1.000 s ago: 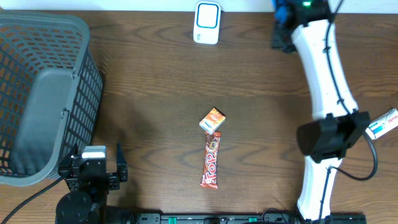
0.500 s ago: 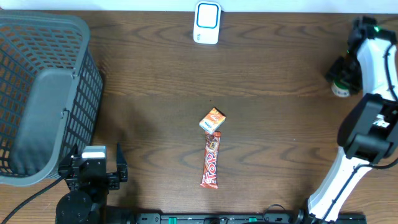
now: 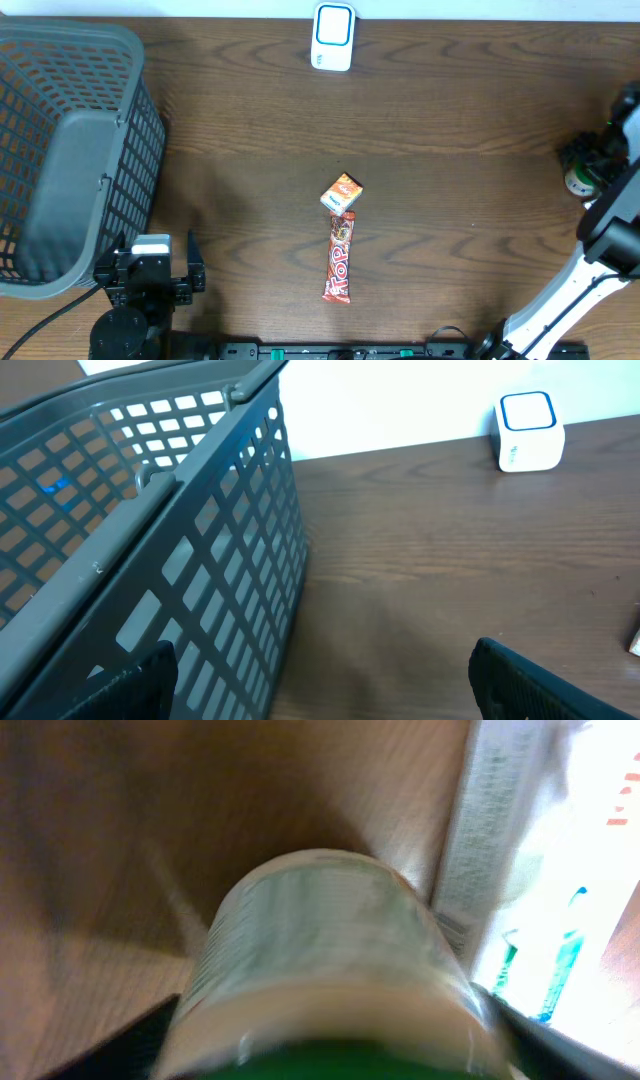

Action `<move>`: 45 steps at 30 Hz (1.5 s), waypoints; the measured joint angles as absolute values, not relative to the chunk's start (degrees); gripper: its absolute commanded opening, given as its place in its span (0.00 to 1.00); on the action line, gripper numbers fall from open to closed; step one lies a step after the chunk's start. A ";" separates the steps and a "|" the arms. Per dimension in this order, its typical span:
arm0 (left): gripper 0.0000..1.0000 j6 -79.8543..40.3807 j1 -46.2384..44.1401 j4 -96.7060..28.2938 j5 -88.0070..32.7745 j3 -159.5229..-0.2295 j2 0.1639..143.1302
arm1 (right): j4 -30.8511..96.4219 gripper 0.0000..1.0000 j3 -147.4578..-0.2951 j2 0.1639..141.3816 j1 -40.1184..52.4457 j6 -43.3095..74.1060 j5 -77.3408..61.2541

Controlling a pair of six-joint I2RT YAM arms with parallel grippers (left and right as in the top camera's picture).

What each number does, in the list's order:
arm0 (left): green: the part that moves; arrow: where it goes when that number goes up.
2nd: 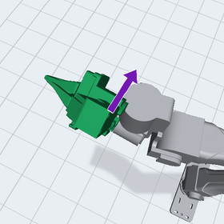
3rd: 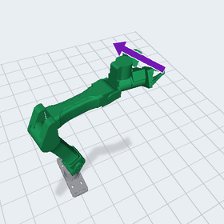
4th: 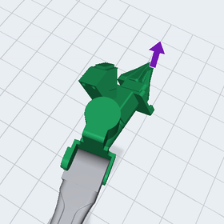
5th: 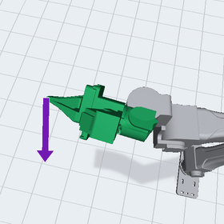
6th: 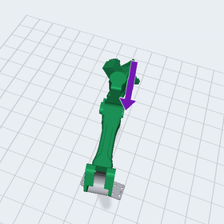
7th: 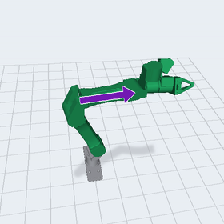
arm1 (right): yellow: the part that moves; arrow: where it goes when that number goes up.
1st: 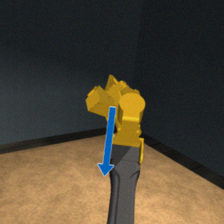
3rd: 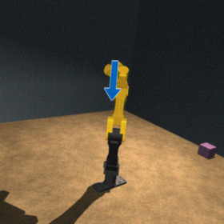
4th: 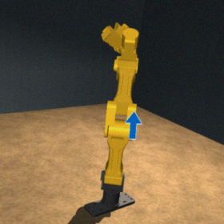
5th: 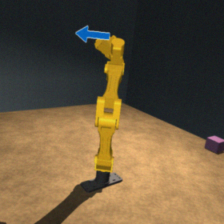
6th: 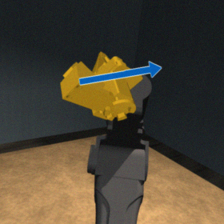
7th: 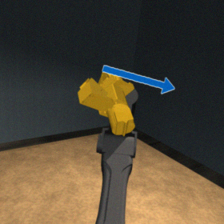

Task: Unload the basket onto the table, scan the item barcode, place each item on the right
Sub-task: 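Reach the right gripper back to the small orange packet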

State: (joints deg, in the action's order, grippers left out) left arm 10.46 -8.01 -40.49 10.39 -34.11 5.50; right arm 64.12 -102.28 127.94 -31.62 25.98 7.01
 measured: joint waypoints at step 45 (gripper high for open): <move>0.92 10.46 -8.01 -40.49 10.39 -34.11 5.50 | 62.54 0.22 -102.02 122.28 35.59 14.24 -18.59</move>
